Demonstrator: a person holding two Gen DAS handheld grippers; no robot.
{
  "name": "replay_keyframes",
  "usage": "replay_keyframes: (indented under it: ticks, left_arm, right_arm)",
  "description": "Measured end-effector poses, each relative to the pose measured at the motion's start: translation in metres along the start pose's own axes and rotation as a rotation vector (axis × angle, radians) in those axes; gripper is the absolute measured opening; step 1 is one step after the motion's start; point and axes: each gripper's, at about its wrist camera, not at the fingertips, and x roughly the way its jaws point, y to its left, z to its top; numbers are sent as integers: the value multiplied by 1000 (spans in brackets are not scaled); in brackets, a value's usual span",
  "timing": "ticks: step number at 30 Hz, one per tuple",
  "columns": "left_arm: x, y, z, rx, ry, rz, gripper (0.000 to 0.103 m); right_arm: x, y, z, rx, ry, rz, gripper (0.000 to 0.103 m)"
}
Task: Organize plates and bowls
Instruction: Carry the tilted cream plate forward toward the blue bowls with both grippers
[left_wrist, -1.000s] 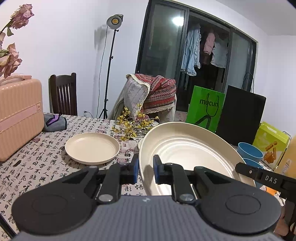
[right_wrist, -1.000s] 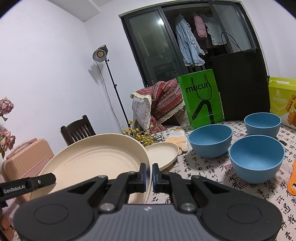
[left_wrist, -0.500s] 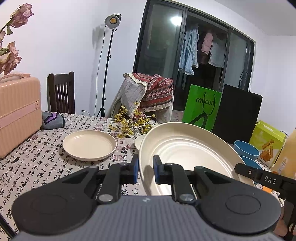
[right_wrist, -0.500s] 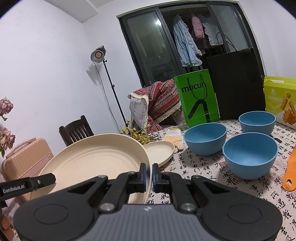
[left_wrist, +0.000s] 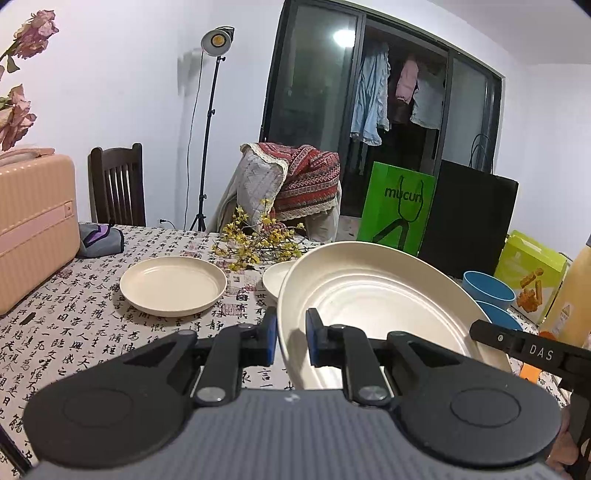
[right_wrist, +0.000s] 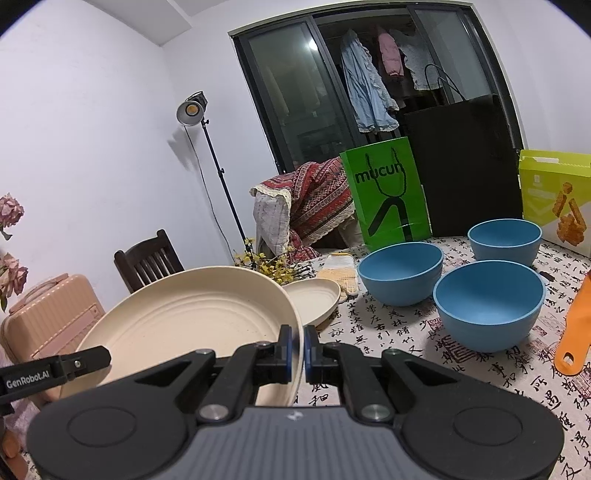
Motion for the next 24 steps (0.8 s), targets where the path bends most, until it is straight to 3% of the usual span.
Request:
replay_keyframes:
  ticks: [24]
  left_arm:
    - [14, -24, -18, 31, 44, -25, 16]
  right_arm:
    - [-6, -28, -17, 32, 18, -34, 7]
